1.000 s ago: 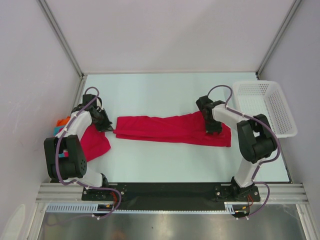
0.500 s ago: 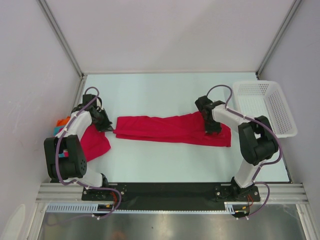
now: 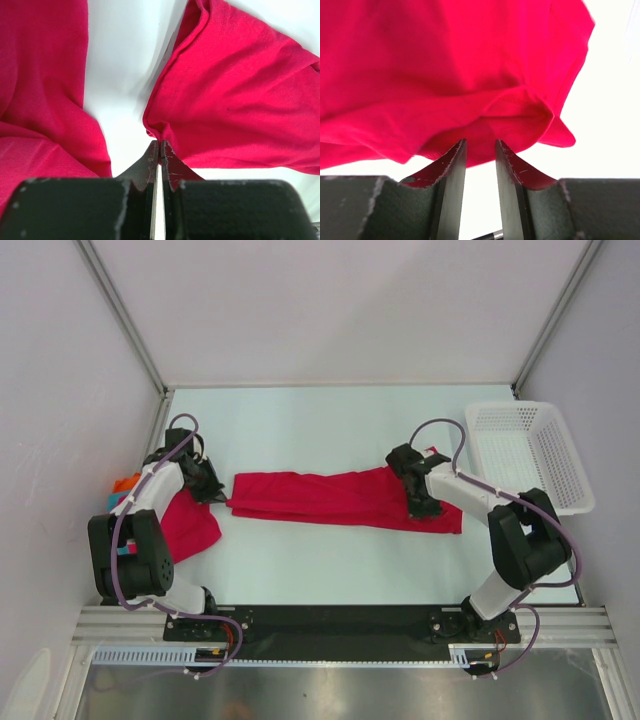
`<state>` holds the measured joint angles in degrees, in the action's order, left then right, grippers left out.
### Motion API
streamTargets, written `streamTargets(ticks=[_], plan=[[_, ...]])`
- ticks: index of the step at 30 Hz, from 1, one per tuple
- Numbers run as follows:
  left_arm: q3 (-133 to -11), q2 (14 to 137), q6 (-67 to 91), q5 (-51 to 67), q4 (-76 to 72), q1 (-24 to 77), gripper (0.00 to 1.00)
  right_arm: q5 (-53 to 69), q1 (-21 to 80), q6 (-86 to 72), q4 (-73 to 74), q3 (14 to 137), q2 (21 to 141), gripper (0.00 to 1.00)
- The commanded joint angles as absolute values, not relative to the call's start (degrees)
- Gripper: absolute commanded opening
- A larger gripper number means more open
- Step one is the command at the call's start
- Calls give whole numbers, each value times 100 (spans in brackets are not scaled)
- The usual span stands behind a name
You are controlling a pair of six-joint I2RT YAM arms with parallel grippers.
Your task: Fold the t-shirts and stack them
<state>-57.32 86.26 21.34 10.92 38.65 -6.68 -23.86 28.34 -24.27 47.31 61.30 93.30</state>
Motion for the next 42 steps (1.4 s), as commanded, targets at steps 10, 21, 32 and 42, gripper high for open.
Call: streamTargets(ticks=[10, 21, 32, 42], plan=[[-5704, 8447, 1986, 1151, 3823, -721, 6, -2434, 2997, -2751, 4842, 5879, 9070, 34], [-5669, 8227, 1951, 1099, 3929, -729, 6, -2935, 2848, -2330, 5142, 7267, 9369, 34], [-5678, 8086, 1925, 1055, 4025, -747, 6, -2734, 2478, -1978, 4720, 7832, 10599, 32], [-5678, 8139, 1925, 1072, 4017, -756, 6, -2637, 2637, -2153, 4605, 7129, 10187, 31]])
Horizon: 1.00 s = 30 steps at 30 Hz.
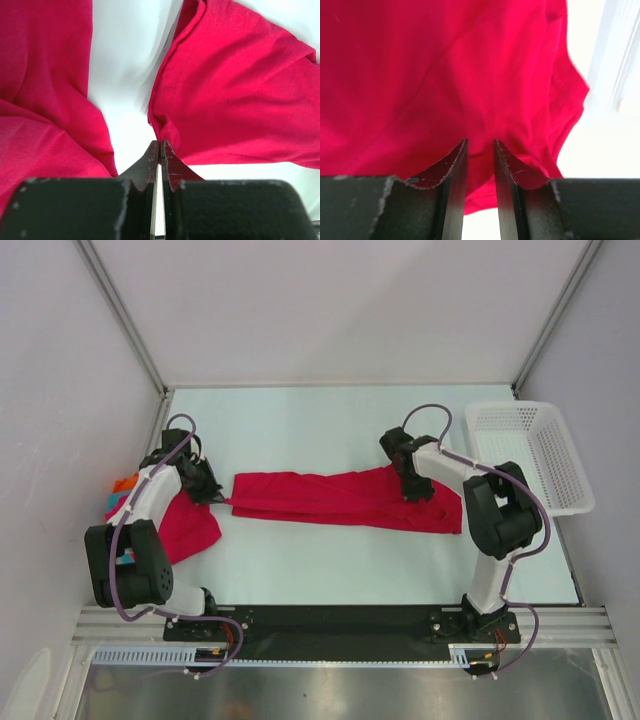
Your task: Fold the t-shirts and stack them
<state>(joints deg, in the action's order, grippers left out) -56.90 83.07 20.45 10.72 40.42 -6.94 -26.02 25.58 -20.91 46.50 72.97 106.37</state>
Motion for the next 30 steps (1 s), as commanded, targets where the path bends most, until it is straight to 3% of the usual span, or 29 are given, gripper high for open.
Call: streamTargets(ticks=[1, 18, 30], plan=[[-5678, 8139, 1925, 1072, 3999, -756, 6, -2628, 2645, -2171, 4614, 7084, 10134, 31], [-5607, 8209, 1916, 1107, 3911, -765, 6, -2495, 2962, -2373, 4720, 6521, 9659, 31], [-5687, 8253, 1907, 1081, 3946, -773, 6, -2628, 2909, -2197, 4816, 7189, 9993, 31]])
